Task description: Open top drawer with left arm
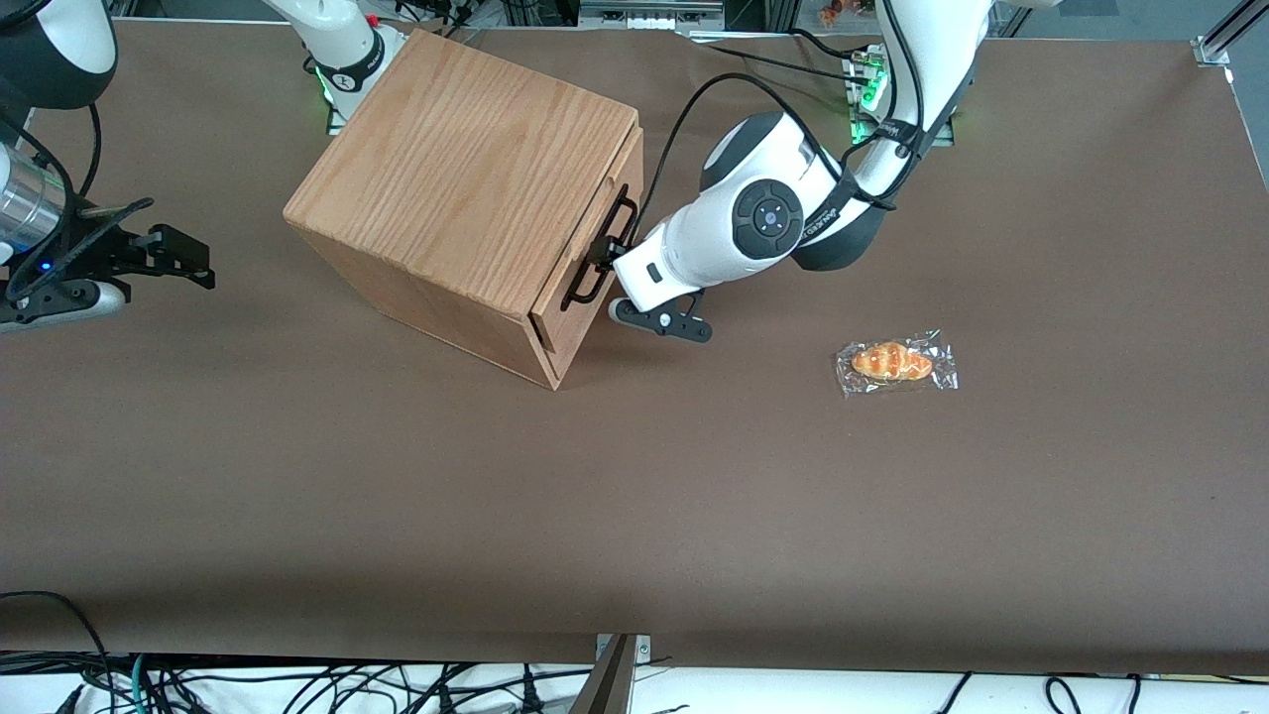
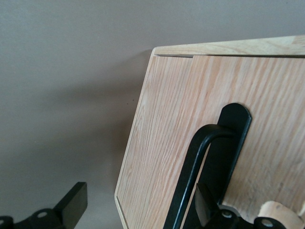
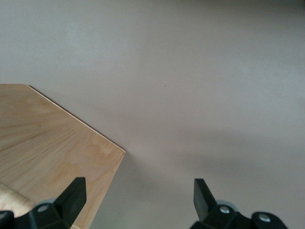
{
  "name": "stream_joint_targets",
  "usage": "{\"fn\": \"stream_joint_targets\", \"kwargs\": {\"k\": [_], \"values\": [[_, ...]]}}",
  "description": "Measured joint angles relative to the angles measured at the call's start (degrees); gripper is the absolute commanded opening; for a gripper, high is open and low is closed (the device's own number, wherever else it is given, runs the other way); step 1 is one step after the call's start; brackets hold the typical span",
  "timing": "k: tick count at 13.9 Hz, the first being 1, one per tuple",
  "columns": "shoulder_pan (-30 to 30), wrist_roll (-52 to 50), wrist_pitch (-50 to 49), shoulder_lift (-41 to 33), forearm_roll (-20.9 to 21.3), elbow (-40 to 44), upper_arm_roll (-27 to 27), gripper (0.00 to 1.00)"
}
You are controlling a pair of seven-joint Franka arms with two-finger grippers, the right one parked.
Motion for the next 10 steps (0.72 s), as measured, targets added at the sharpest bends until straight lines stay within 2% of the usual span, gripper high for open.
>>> {"fn": "stream_joint_targets", "kwargs": {"k": [6,10], "values": [[-0.19,0.0,0.57,1.12,0.0,0.23,0.34,1.0],[-0.08,0.08,0.56,1.12,0.18,0.44,2.37,1.0]]}}
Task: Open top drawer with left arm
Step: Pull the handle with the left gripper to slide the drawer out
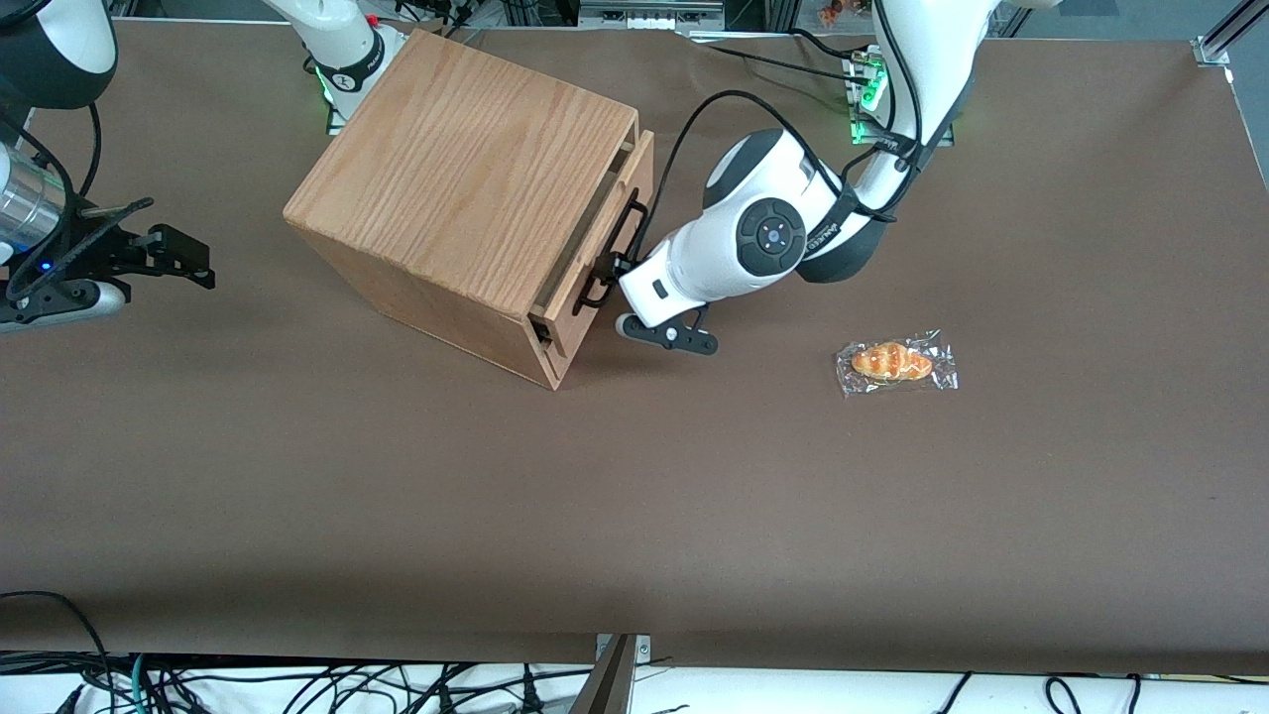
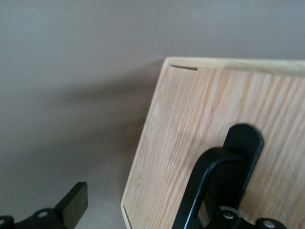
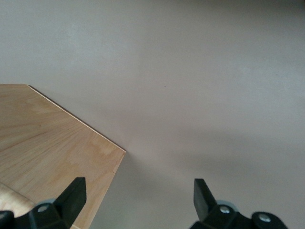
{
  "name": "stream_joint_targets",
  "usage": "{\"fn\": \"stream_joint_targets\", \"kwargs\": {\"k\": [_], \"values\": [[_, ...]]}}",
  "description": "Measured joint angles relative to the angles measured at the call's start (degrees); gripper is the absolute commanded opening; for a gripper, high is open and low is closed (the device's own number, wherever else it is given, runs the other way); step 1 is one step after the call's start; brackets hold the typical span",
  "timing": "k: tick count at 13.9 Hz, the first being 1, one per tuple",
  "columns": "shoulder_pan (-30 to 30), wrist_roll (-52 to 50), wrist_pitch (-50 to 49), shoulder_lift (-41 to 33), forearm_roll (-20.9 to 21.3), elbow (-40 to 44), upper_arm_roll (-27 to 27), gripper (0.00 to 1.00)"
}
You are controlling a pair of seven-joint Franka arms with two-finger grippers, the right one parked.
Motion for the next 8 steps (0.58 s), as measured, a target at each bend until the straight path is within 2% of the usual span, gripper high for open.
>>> {"fn": "stream_joint_targets", "kwargs": {"k": [8], "values": [[5.02,0.75,-0.72,-0.03,0.78,0.07,0.74,1.0]]}}
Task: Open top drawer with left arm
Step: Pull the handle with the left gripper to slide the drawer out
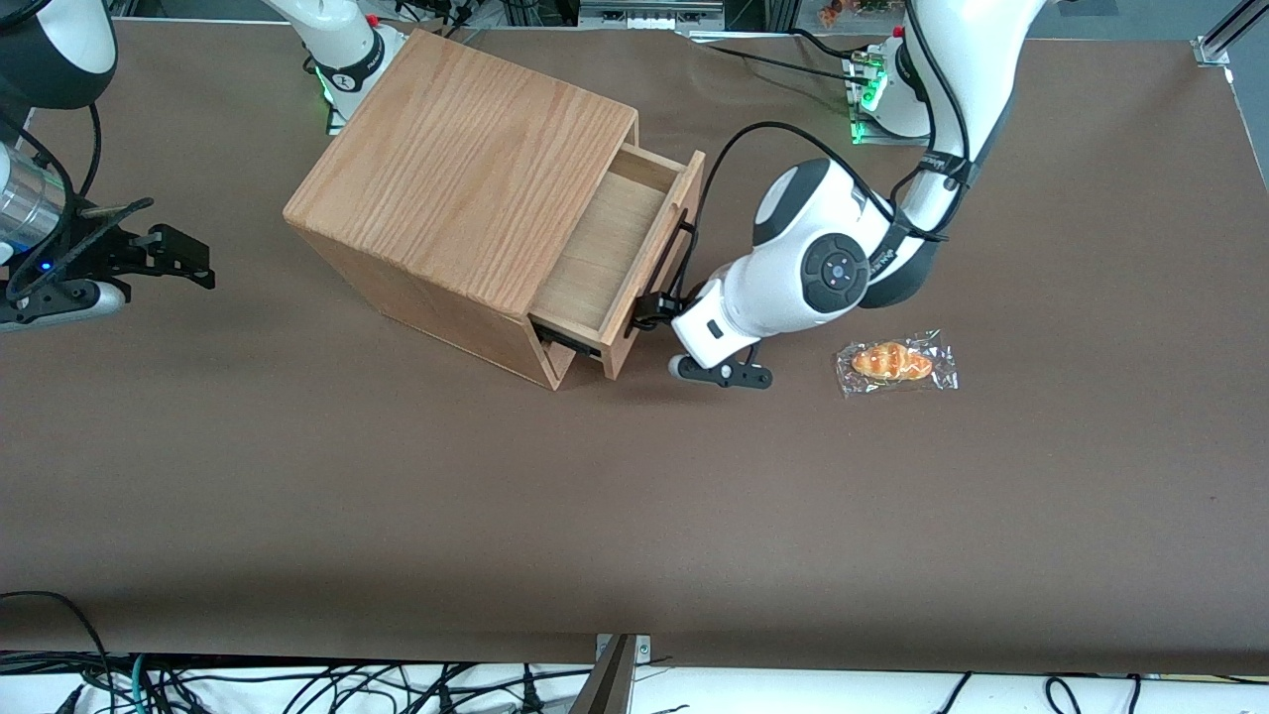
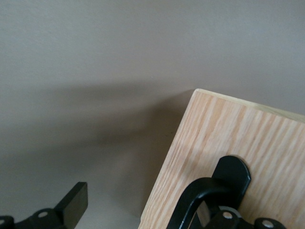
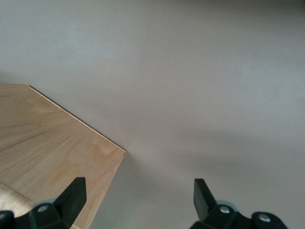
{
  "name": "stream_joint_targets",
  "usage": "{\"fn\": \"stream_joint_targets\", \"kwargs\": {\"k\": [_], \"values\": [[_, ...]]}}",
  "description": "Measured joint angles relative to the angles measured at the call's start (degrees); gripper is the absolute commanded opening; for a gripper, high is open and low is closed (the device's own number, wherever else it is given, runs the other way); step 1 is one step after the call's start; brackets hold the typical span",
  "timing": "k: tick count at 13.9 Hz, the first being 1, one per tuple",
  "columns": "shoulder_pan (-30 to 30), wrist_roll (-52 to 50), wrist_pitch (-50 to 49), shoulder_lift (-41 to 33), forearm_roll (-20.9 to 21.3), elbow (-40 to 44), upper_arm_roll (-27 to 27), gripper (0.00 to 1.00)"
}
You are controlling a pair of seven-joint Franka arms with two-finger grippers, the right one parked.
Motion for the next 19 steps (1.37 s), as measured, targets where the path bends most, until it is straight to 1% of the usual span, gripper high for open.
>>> {"fn": "stream_joint_targets", "kwargs": {"k": [9,19], "values": [[2.4,1.71,-1.41,-0.03,0.47,0.01,-0.14,1.0],[3.07,1.74,-1.89,-0.08,0.74,0.03,-0.23,1.0]]}}
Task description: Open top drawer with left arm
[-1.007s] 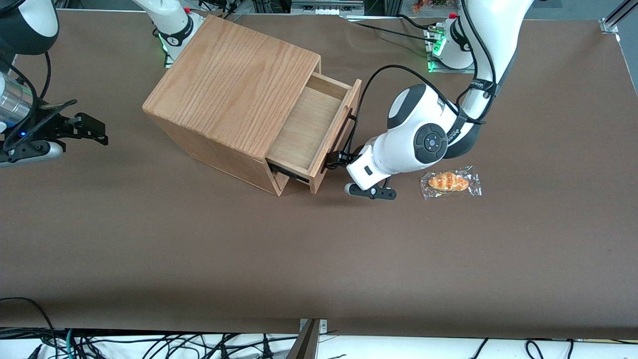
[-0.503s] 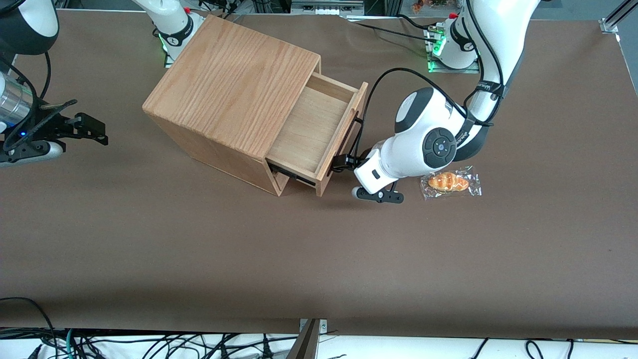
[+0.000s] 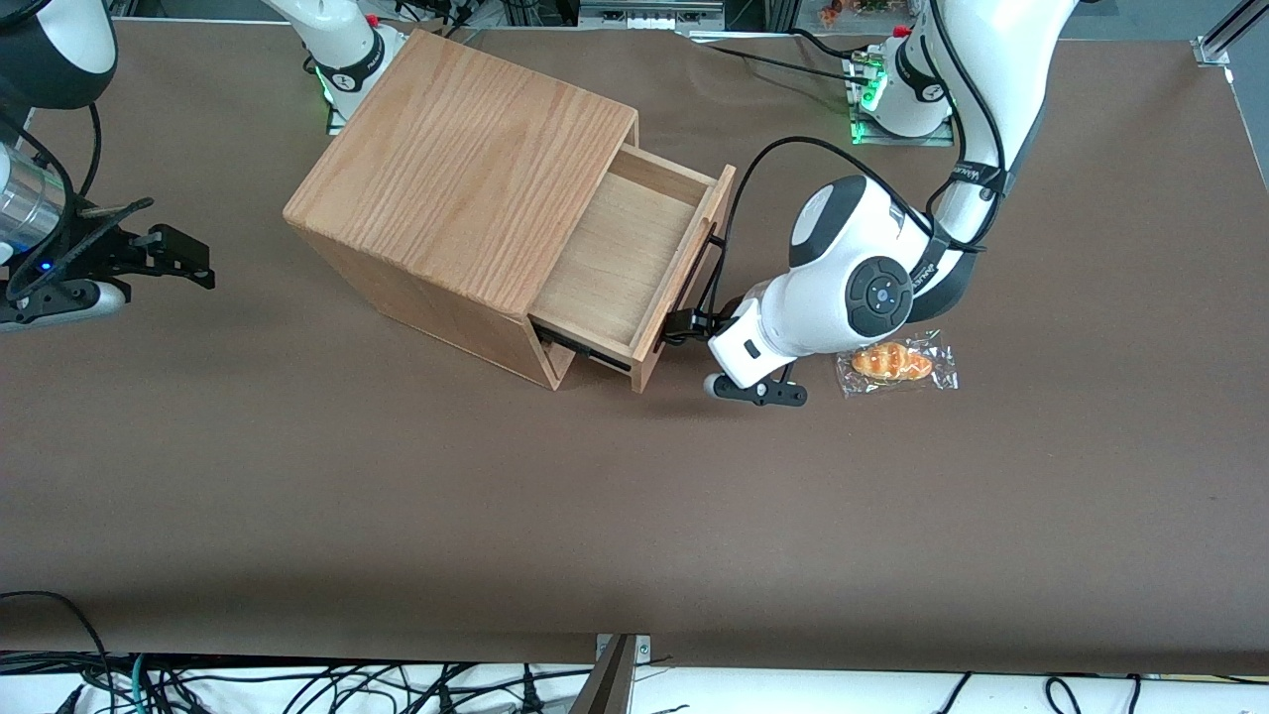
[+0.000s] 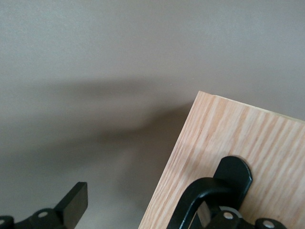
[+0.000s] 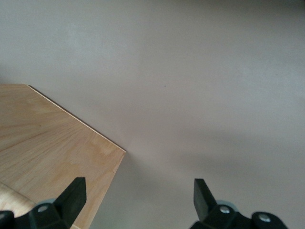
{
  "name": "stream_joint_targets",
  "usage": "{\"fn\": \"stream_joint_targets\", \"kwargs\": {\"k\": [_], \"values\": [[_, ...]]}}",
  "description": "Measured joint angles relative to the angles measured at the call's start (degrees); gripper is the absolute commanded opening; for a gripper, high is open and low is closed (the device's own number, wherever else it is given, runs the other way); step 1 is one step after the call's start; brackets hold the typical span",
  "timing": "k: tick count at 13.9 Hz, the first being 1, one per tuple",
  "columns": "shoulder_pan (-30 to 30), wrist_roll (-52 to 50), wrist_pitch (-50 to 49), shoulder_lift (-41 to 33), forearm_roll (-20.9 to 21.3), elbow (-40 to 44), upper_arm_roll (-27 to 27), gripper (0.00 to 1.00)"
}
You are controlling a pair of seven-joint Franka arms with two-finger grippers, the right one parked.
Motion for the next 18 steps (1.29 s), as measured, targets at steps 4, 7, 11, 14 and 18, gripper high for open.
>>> {"fn": "stream_joint_targets", "kwargs": {"k": [4,7,11,14,18], "values": [[0.64,-0.01,-3.28,-0.02,0.01,1.69,0.0,1.0],[1.51,-0.25,-7.72,-0.08,-0.04,5.99,0.07,1.0],[3.85,-0.42,-9.63,-0.08,-0.06,7.76,0.24,1.0],[9.31,-0.28,-13.69,-0.2,0.13,8.58,0.55,1.0],[16.05,0.76,-20.13,-1.82,6.51,9.26,0.64,1.0]]}}
